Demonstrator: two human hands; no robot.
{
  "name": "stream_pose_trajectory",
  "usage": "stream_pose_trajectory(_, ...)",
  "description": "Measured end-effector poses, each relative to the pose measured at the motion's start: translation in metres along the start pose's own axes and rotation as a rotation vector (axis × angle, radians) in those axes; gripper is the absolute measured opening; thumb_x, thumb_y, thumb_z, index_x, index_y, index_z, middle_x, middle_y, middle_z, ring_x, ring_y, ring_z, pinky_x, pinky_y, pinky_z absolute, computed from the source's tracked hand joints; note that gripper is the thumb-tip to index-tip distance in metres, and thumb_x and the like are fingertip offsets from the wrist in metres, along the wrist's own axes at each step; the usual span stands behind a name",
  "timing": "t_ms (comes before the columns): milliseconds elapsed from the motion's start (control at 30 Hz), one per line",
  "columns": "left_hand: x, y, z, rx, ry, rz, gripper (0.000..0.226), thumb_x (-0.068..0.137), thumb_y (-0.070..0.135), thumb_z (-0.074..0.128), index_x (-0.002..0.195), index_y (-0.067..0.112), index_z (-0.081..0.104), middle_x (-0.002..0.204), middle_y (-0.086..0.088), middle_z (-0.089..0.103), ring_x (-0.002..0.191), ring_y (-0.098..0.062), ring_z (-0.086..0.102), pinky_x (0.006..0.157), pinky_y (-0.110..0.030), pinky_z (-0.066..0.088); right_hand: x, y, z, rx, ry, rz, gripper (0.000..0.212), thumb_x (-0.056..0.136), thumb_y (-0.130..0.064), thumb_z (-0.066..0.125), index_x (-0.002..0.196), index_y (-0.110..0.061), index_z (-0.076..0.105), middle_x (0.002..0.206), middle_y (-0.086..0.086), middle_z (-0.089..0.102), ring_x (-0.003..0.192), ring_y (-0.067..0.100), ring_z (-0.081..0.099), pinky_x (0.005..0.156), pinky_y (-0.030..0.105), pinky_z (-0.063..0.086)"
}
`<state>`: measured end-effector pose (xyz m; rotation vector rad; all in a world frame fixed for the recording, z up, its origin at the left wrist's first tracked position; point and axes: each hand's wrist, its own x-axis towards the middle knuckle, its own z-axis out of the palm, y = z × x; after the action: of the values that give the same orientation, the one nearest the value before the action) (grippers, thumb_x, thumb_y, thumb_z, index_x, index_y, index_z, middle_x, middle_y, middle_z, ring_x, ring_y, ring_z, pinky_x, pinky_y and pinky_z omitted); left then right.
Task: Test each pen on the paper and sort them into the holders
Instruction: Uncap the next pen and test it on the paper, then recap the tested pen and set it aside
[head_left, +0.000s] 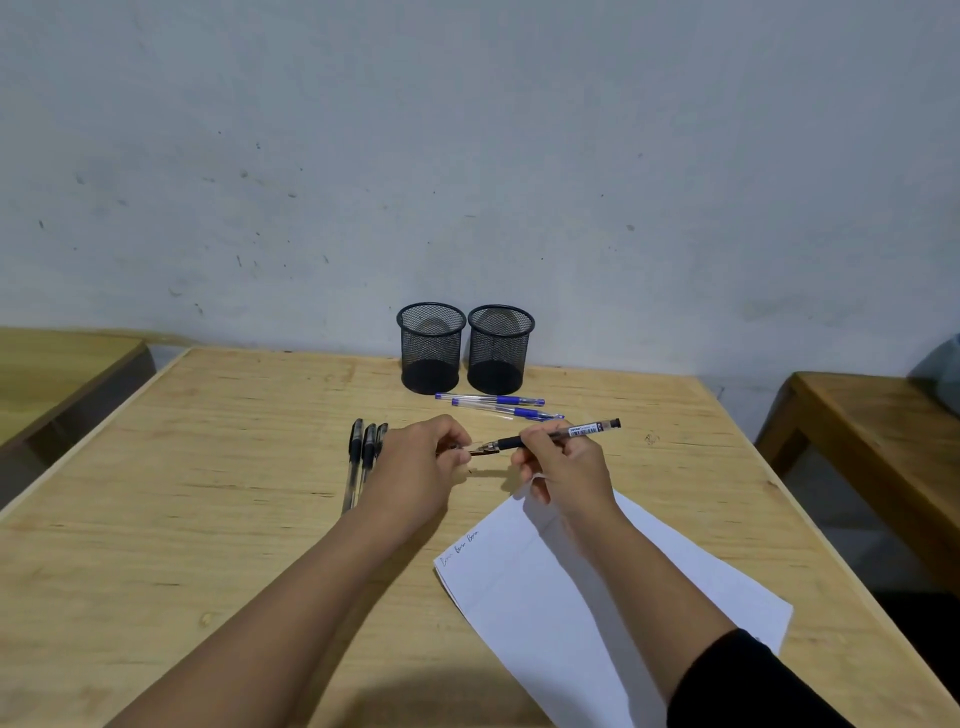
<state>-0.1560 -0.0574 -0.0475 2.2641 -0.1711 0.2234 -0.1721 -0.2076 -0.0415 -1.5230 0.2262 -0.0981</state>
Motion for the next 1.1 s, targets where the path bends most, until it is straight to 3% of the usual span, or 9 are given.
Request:
stream_pose_trajectory(267, -0.006, 0.013, -0.001, -0.092, 0.003, 0.043, 0.016, 0.085, 0.004, 0.059, 0.08, 0.017, 0.066, 0.068, 0.009, 0.062, 0.066, 0.005, 0.054, 0.059, 0.002, 0.037, -0.003, -0.008, 0.0, 0.092, -0.097, -0.073, 0.04, 0.09, -0.006, 0.054, 0.052, -0.016, 0.057, 0.055, 0.011, 0.055, 0.043, 0.02, 0.039, 0.034, 0.019, 0.03)
stream_pose_trajectory(467, -0.014, 0.012, -0.008, -0.111, -0.002, 0.064, 0.013, 0.086, 0.008, 0.059, 0.083, 0.018, 0.066, 0.066, 0.012, 0.059, 0.064, 0.002, 0.052, 0.057, -0.001, 0.037, -0.008, -0.008, -0.005, 0.058, -0.16, -0.108, 0.02, 0.09, -0.006, 0.055, 0.071, -0.011, 0.058, 0.065, 0.011, 0.058, 0.05, 0.015, 0.047, 0.037, 0.019, 0.034)
stream_pose_trajectory(667, 0.003, 0.007, -0.037, -0.095, -0.007, 0.015, 0.016, 0.084, 0.011, 0.062, 0.081, 0.026, 0.067, 0.073, 0.01, 0.064, 0.07, -0.003, 0.055, 0.059, -0.002, 0.037, -0.01, -0.013, -0.012, 0.244, -0.119, -0.07, 0.008, 0.085, -0.004, 0.061, 0.081, -0.009, 0.065, 0.069, 0.004, 0.057, 0.054, 0.01, 0.052, 0.043, 0.018, 0.037)
stream_pose_trajectory(700, 0.005, 0.005, -0.042, -0.117, 0.006, 0.004, 0.017, 0.084, 0.01, 0.062, 0.081, 0.026, 0.067, 0.075, 0.006, 0.066, 0.071, -0.008, 0.057, 0.064, -0.003, 0.039, -0.011, -0.012, -0.013, 0.23, -0.135, -0.062, 0.006, 0.084, -0.005, 0.062, 0.082, -0.008, 0.067, 0.071, 0.004, 0.06, 0.056, 0.01, 0.053, 0.045, 0.018, 0.039)
stream_pose_trajectory(767, 0.008, 0.005, -0.049, -0.22, 0.019, -0.021, 0.019, 0.085, 0.008, 0.061, 0.082, 0.027, 0.067, 0.082, -0.005, 0.069, 0.079, -0.019, 0.063, 0.084, -0.025, 0.051, -0.015, -0.009, -0.014, 0.105, -0.174, -0.062, 0.005, 0.082, -0.008, 0.066, 0.081, -0.007, 0.071, 0.074, 0.003, 0.066, 0.062, 0.011, 0.056, 0.052, 0.019, 0.043)
stream_pose_trajectory(800, 0.008, 0.007, -0.052, -0.275, 0.019, -0.027, 0.021, 0.086, 0.007, 0.06, 0.083, 0.027, 0.067, 0.085, -0.008, 0.068, 0.081, -0.021, 0.064, 0.091, -0.037, 0.052, -0.017, -0.007, -0.014, 0.003, -0.192, -0.069, 0.005, 0.08, -0.009, 0.068, 0.08, -0.008, 0.072, 0.074, 0.001, 0.068, 0.064, 0.01, 0.057, 0.056, 0.019, 0.044)
stream_pose_trajectory(867, 0.008, 0.009, -0.053, -0.319, 0.011, -0.006, 0.024, 0.087, 0.007, 0.058, 0.085, 0.029, 0.066, 0.083, -0.006, 0.066, 0.08, -0.018, 0.063, 0.095, -0.046, 0.05, -0.02, -0.005, -0.011, -0.184, -0.231, -0.076, 0.005, 0.078, -0.011, 0.071, 0.081, -0.011, 0.074, 0.071, -0.001, 0.068, 0.063, 0.009, 0.057, 0.057, 0.017, 0.045)
stream_pose_trajectory(1033, 0.004, 0.02, -0.042, -0.262, -0.024, 0.068, 0.023, 0.085, 0.013, 0.061, 0.09, 0.036, 0.067, 0.08, 0.007, 0.068, 0.084, -0.019, 0.067, 0.089, -0.039, 0.052, -0.017, -0.016, 0.005, -0.347, -0.214, -0.163, 0.014, 0.08, -0.017, 0.071, 0.093, -0.014, 0.074, 0.079, 0.003, 0.07, 0.069, 0.009, 0.06, 0.066, 0.018, 0.048)
stream_pose_trajectory(1100, 0.006, 0.025, -0.04, -0.238, 0.034, 0.078, 0.021, 0.084, 0.016, 0.062, 0.098, 0.032, 0.067, 0.09, 0.003, 0.07, 0.088, -0.017, 0.065, 0.083, -0.024, 0.05, -0.014, -0.022, 0.009, -0.38, -0.189, -0.212, 0.017, 0.081, -0.017, 0.069, 0.097, -0.014, 0.074, 0.082, 0.005, 0.071, 0.072, 0.009, 0.06, 0.069, 0.019, 0.047)
